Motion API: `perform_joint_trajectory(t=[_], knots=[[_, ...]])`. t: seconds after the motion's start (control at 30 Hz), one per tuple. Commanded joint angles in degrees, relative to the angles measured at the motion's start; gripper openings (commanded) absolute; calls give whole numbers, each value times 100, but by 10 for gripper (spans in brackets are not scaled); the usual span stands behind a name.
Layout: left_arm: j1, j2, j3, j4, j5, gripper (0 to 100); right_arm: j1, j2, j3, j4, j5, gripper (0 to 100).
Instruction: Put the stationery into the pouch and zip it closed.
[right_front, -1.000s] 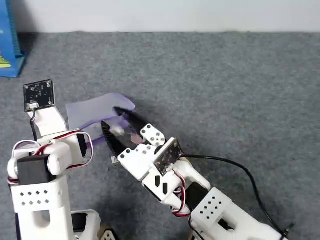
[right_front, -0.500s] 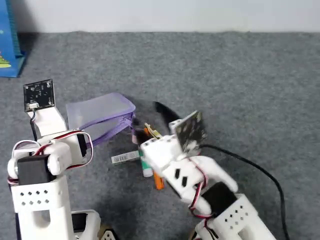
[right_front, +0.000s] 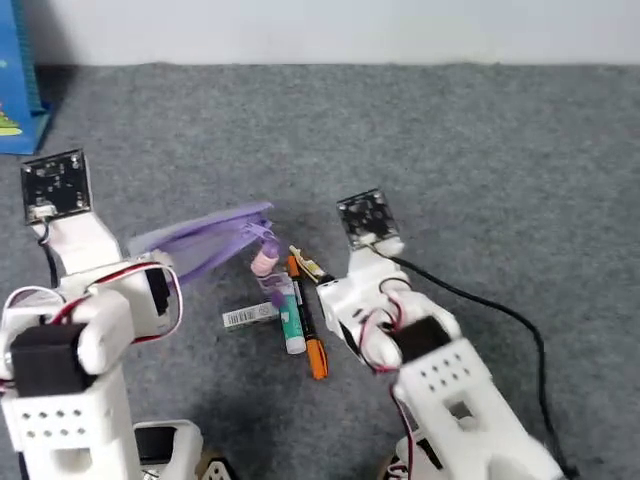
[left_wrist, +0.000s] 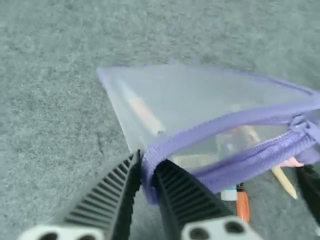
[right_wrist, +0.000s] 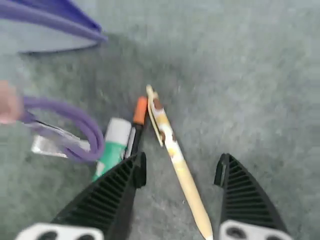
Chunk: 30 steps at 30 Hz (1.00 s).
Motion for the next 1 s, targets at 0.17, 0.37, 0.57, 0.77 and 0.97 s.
perform_joint_trajectory(t=[0.17,0.37,0.57,0.77,0.97], knots=[[53,62,-391,123,62,12,48,1798,-378,-1385,-62,215],[-229,62,-382,123,62,12,40,2721,-642,-1930,149,215],[-246,62,-374,123,62,12,40,3714,-1495,-1895,185,215],[-237,53,-127,70,62,12,40,4620,-2127,-1895,396,169],[-246,53,48,-62,53,12,66,4681,-2251,-1859,1169,20]])
